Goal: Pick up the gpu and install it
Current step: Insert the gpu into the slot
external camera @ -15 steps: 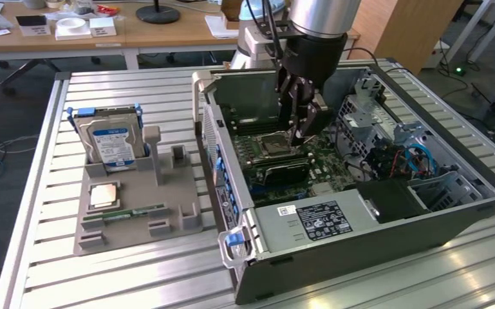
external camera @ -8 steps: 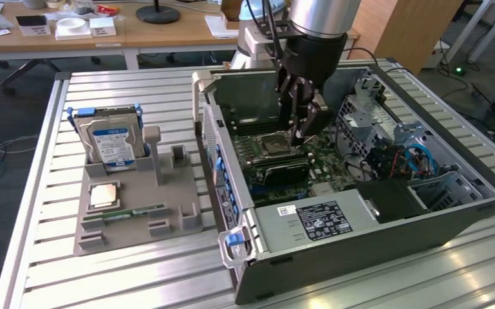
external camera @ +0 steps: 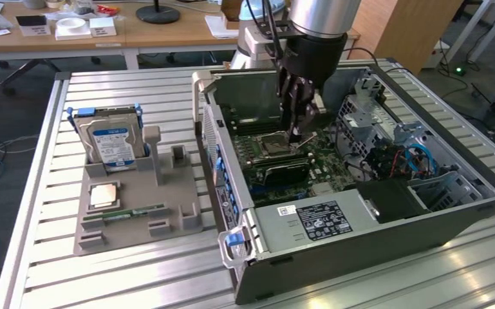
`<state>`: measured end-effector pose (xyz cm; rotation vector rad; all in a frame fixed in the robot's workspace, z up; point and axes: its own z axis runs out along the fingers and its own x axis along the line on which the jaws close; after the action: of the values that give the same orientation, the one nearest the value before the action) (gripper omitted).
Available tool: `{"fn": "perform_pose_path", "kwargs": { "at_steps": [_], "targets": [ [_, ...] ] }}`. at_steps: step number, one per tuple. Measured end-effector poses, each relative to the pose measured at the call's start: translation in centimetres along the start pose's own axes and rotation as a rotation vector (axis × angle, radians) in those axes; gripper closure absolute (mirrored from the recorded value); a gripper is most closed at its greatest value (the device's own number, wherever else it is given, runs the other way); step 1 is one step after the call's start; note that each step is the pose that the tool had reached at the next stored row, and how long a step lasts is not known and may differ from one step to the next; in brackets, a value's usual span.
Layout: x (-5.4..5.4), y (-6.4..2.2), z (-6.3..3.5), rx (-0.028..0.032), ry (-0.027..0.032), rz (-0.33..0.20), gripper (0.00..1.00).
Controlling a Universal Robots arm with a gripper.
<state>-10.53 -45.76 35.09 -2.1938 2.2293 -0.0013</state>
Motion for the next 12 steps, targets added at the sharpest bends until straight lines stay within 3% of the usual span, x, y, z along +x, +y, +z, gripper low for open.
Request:
{"fn": "perform_pose_path", "kwargs": {
  "at_steps": [1,3,4,6,7,9,12],
  "targets": [
    [0.0,0.0,0.0,0.0,0.0,0.0,0.56],
    [0.0,0.0,0.0,0.0,0.0,0.0,0.68],
    [0.0,0.0,0.0,0.0,0.0,0.0,0.68],
    [0.0,0.0,0.0,0.0,0.0,0.0,0.8],
    [0.0,0.0,0.0,0.0,0.0,0.0,0.8],
    [0.0,0.0,0.0,0.0,0.0,0.0,0.89],
    [0.0,0.0,0.0,0.0,0.0,0.0,0.89]
  ]
}}
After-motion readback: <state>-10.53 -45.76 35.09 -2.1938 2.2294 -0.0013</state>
